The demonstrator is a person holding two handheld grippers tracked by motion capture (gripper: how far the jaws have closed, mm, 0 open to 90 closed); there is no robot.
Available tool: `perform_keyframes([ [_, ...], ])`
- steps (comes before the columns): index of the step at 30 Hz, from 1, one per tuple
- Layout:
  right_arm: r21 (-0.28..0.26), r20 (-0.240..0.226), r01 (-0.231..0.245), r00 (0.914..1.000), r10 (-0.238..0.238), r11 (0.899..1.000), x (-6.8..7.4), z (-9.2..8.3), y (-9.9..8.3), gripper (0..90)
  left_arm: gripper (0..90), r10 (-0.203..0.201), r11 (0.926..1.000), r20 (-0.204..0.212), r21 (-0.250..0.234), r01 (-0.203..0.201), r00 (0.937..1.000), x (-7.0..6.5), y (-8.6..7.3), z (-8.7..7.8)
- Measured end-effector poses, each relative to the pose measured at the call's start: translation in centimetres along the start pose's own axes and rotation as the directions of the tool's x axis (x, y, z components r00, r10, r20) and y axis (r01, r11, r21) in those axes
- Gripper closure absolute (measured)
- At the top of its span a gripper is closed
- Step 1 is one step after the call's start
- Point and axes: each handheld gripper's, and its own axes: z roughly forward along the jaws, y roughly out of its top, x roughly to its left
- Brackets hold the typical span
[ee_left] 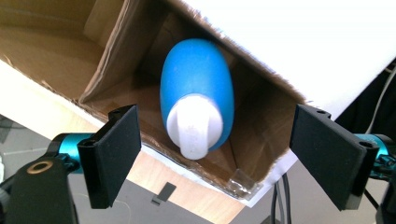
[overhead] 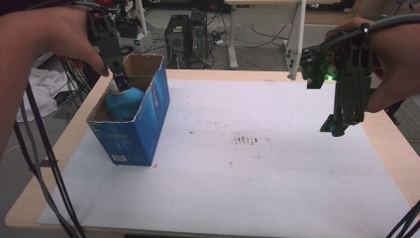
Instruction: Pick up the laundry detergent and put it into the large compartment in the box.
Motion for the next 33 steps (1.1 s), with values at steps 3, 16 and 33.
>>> perform_keyframes([
  [3, -0.004, -0.002, 0.006, 1.0, -0.006, 1.0, -0.1, -0.1, 0.0, 1.3, 12.2, 0.016, 0.9998, 0.0, -0.016, -0.016, 0.9999, -0.4, 0.3, -0.6],
  [16, 0.002, -0.002, -0.003, 1.0, 0.003, 1.0, -0.3, 0.0, -0.1, 1.3, 6.5, 0.094, 0.9951, 0.022, -0.033, -0.093, 0.9953, -2.7, 2.4, -1.3],
  [33, 0.004, 0.0, -0.016, 0.9999, 0.016, 1.0, -0.7, -0.2, 0.0, 1.3, 1.6, 0.279, 0.9601, 0.081, -0.039, -0.277, 0.9568, -6.6, 7.0, 1.7],
])
